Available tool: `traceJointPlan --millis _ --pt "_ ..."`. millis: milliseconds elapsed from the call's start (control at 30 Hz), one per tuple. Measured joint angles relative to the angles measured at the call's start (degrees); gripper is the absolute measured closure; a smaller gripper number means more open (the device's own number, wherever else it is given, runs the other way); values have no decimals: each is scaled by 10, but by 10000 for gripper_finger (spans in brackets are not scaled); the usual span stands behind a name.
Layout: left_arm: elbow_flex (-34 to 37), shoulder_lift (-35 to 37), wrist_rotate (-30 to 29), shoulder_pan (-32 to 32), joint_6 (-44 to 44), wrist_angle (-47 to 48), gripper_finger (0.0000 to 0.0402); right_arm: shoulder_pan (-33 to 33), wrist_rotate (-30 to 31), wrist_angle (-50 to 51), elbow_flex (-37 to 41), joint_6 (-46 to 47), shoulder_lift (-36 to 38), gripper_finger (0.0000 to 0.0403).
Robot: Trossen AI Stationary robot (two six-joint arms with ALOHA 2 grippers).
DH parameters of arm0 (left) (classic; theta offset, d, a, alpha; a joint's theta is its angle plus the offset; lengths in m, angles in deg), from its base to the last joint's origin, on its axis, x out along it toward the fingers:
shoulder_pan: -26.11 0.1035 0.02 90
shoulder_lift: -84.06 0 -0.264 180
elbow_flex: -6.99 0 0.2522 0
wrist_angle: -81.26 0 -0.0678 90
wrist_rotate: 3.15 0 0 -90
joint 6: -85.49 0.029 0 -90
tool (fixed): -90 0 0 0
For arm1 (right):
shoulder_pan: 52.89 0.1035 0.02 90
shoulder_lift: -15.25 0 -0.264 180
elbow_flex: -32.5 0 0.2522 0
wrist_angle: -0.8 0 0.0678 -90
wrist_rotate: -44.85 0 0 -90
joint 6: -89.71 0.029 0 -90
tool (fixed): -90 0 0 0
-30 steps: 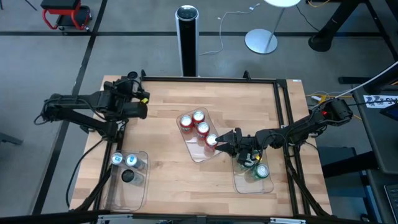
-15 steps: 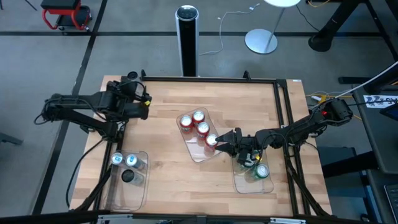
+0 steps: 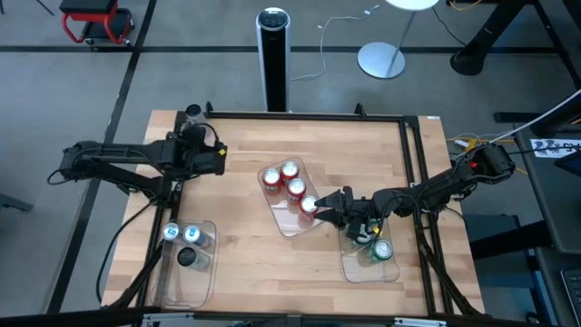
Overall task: Sort soda cans
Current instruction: Put the white-pink soda can into the left transparent bin
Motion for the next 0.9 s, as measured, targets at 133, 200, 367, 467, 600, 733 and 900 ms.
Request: traceJointPlan --millis 133,200,367,467,600,733,900 --pt "45 0 50 52 20 -54 9 0 0 0 0 -2 0 27" --pt "61 0 58 80 21 -61 9 0 0 0 0 -5 0 27" --pt "93 1 66 148 42 -116 9 0 0 1 0 -10 0 27" --pt "111 0 88 191 119 -208 9 0 0 1 0 -16 0 27" --pt "123 0 112 247 182 -282 9 0 0 1 0 -16 0 27" --pt "124 0 120 277 187 -269 9 0 0 3 0 -16 0 27" --pt "124 0 121 306 189 -265 9 0 0 8 -1 -16 0 27"
